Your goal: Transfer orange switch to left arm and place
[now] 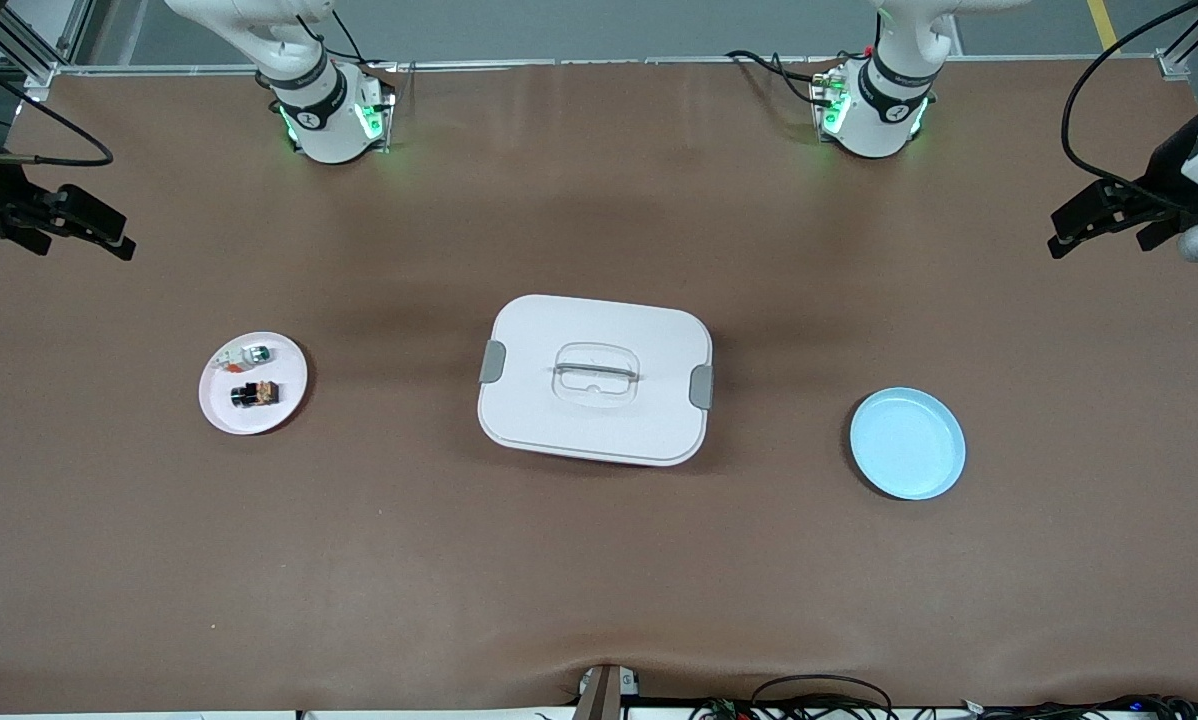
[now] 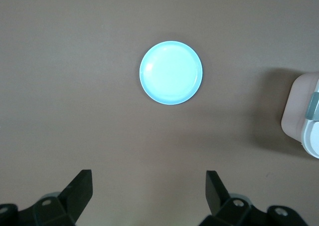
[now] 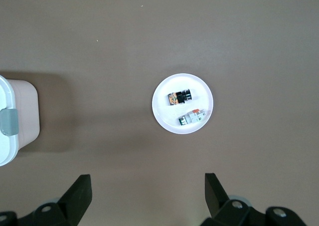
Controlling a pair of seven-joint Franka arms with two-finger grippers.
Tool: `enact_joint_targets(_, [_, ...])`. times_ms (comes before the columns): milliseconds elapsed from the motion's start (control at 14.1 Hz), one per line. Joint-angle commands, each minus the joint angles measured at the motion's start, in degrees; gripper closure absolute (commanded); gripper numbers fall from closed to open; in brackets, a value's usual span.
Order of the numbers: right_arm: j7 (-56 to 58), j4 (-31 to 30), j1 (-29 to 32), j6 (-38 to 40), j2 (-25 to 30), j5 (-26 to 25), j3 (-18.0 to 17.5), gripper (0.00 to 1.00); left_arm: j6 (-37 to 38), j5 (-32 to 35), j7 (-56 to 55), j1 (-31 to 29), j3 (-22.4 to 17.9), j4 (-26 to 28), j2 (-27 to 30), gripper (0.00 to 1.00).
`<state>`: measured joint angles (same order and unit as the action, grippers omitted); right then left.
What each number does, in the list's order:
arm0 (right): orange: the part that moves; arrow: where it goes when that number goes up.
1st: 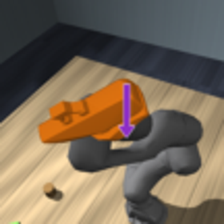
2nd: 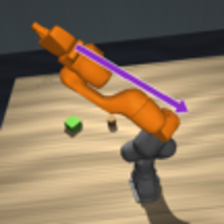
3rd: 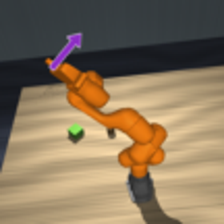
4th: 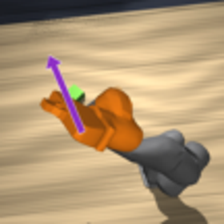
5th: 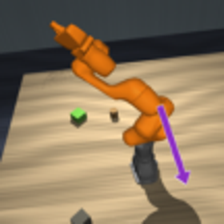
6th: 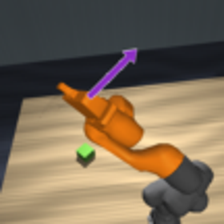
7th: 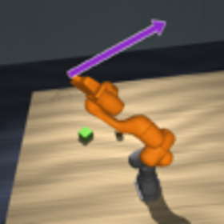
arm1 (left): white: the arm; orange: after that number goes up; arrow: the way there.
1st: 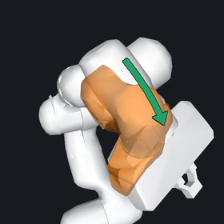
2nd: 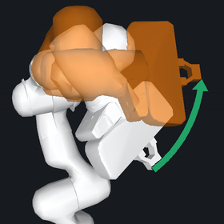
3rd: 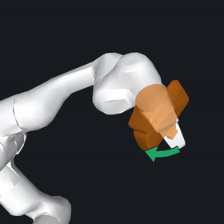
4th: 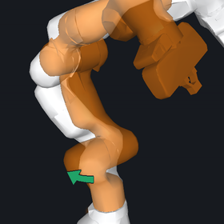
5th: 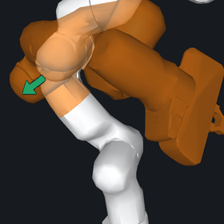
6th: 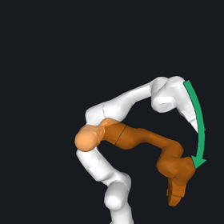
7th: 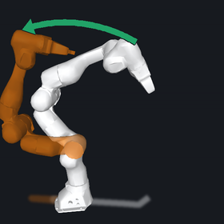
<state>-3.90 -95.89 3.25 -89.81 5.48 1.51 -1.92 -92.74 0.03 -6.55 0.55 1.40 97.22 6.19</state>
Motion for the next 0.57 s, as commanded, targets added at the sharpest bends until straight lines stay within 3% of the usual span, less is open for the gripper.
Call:
enact_joint_targets(0, [0.1, -1.1, 0.3, -0.9, 1.3, 0.8, -0.5, 0.0, 1.3, -0.4, 1.0, -0.1, 0.1, -2.3, -0.7, 0.0])
enact_joint_targets(498, [0.0, -1.1, 0.4, -0.9, 1.2, 1.3, -0.5, 0.0, 1.3, -0.2, 1.2, -0.4, -0.2, -2.3, -1.2, 0.0])
